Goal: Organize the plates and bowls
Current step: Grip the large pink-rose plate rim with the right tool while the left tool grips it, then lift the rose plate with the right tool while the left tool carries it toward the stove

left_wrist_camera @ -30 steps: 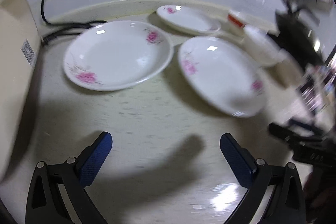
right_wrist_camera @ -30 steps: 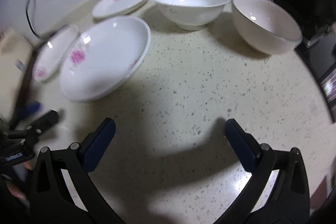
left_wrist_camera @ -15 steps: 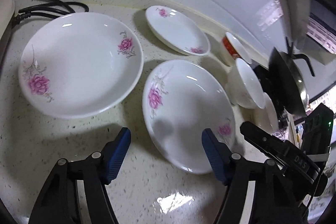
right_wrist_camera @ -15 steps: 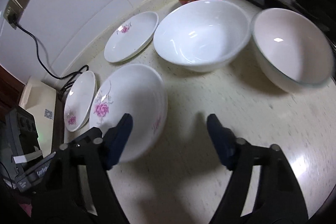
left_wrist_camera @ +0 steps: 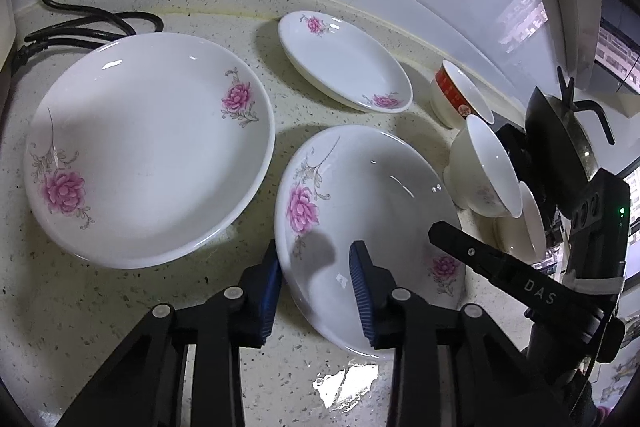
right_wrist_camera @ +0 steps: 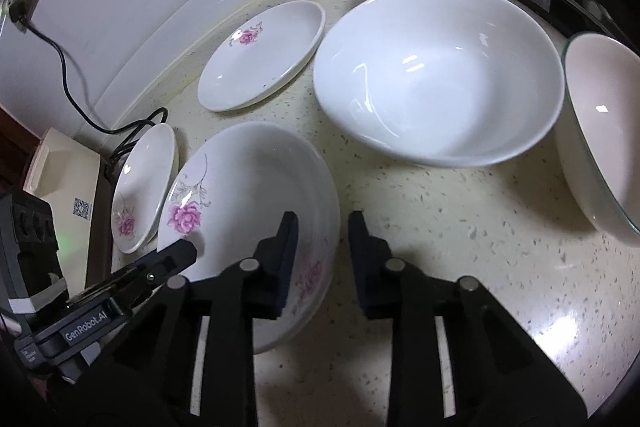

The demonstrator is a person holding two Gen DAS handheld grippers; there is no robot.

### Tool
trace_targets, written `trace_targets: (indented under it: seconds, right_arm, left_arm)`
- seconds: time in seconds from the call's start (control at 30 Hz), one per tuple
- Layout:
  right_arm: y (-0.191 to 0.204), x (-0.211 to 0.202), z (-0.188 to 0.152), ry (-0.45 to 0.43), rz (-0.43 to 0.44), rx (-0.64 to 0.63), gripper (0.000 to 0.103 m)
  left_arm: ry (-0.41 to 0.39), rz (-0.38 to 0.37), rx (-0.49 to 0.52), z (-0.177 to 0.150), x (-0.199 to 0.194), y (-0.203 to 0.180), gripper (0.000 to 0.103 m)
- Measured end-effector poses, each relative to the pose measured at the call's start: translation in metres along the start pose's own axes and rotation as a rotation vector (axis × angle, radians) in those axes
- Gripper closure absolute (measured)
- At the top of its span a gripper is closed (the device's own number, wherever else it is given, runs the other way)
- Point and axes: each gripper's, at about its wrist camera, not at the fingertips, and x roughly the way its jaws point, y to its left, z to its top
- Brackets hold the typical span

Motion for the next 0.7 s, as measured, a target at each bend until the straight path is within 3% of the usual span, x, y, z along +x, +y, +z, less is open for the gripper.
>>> trace_targets:
  seconds: [0.23,0.7]
  right_arm:
    - [0.001,0.0,-0.002,-0.003,-0.002,-0.029,0.087]
    - [-0.006,-0.02,-0.028,0.006,-0.022,0.014,0.088]
  left_arm:
    - [-0.001,0.022,0.001,0.0,-0.002,0.004,0.082]
    - [0.062,-0.001,0.005,-0.009,-0.006,-0.004,0.082]
